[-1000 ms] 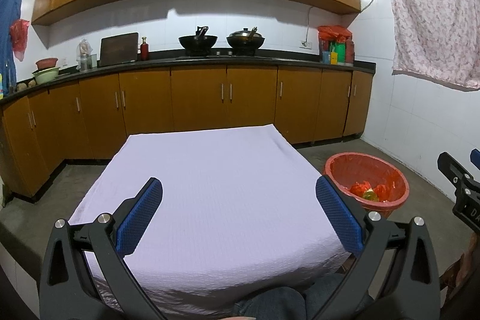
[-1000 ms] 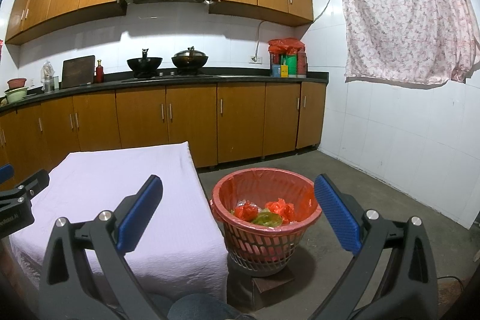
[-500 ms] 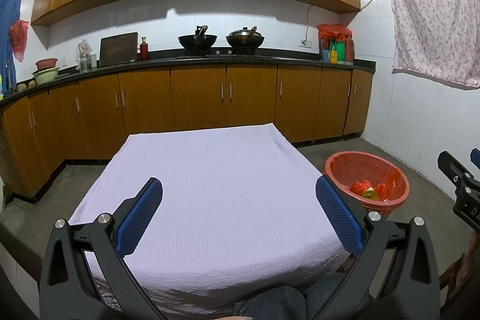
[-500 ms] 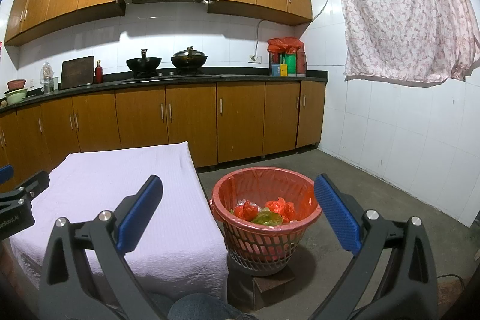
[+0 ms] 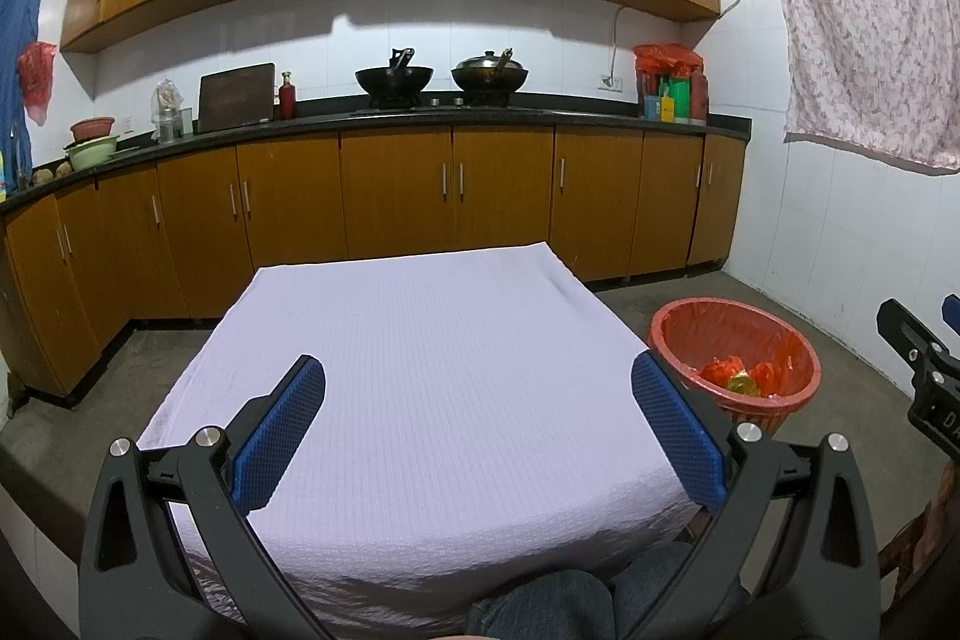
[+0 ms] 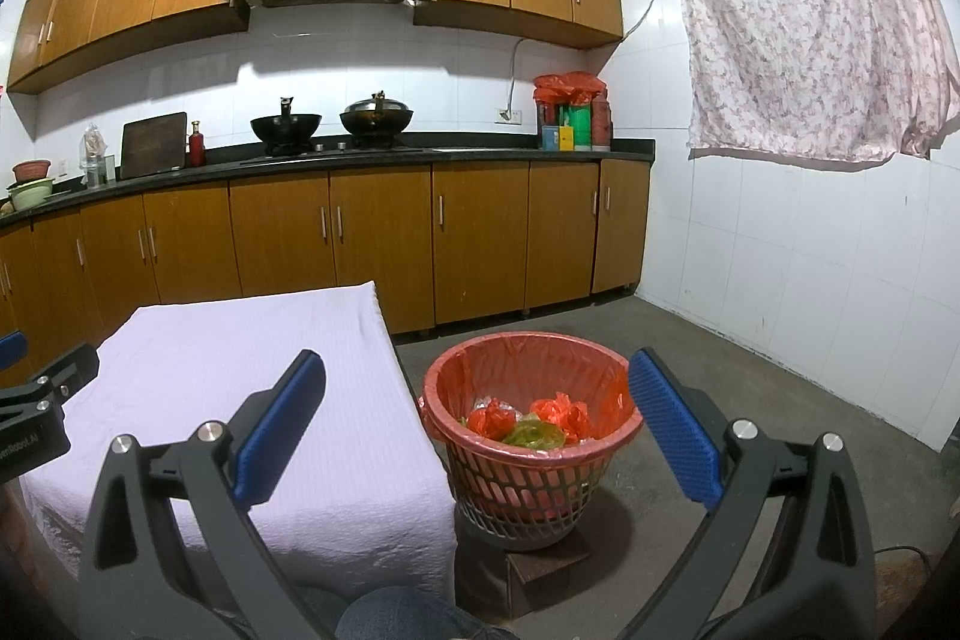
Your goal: Collect trash
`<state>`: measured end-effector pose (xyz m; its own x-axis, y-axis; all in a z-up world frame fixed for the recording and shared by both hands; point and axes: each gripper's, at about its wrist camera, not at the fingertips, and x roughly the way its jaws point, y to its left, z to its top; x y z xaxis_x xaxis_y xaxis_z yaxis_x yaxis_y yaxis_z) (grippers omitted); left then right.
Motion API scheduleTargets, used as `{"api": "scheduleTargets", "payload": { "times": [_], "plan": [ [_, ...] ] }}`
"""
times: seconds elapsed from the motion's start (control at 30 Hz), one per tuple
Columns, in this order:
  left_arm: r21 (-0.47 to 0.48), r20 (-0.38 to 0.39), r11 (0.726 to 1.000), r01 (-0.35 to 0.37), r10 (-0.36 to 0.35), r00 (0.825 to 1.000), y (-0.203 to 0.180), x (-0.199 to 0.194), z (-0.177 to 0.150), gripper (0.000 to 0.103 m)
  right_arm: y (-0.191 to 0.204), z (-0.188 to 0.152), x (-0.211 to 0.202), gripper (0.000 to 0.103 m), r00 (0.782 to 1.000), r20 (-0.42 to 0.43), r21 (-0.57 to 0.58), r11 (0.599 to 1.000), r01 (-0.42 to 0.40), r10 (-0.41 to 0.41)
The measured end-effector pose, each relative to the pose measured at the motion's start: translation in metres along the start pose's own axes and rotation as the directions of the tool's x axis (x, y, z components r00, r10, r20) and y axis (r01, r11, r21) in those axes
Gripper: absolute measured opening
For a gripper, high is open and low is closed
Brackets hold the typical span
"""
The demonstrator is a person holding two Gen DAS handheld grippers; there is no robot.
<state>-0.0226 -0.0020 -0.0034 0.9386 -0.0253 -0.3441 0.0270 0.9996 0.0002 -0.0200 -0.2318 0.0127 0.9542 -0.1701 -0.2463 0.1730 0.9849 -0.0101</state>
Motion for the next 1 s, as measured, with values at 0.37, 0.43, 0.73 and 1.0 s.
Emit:
{"api": "scheduleTargets", "payload": {
  "times": [0.37, 0.43, 0.73, 1.0],
  "plan": [
    [0.001, -0.002, 1.000, 0.001, -0.001, 1.000, 0.002, 0.000, 0.000, 0.101, 0.000, 0.001, 0.000, 0.099, 1.000, -0.001, 0.000, 1.000, -0.001, 0.001],
    [0.001, -0.002, 1.000, 0.003, -0.003, 1.000, 0.002, 0.000, -0.001, 0.101, 0.001, -0.002, 0.000, 0.099, 1.000, -0.002, 0.004, 1.000, -0.007, 0.007],
    [0.002, -0.003, 1.000, 0.002, -0.002, 1.000, 0.002, 0.000, 0.000, 0.101, 0.003, -0.010, 0.003, 0.099, 1.000, -0.013, 0.018, 1.000, -0.010, 0.010],
    [0.002, -0.004, 1.000, 0.002, -0.002, 1.000, 0.002, 0.001, 0.001, 0.101, 0.004, -0.010, 0.003, 0.099, 1.000, -0.012, 0.019, 1.000, -0.008, 0.008]
  ]
}}
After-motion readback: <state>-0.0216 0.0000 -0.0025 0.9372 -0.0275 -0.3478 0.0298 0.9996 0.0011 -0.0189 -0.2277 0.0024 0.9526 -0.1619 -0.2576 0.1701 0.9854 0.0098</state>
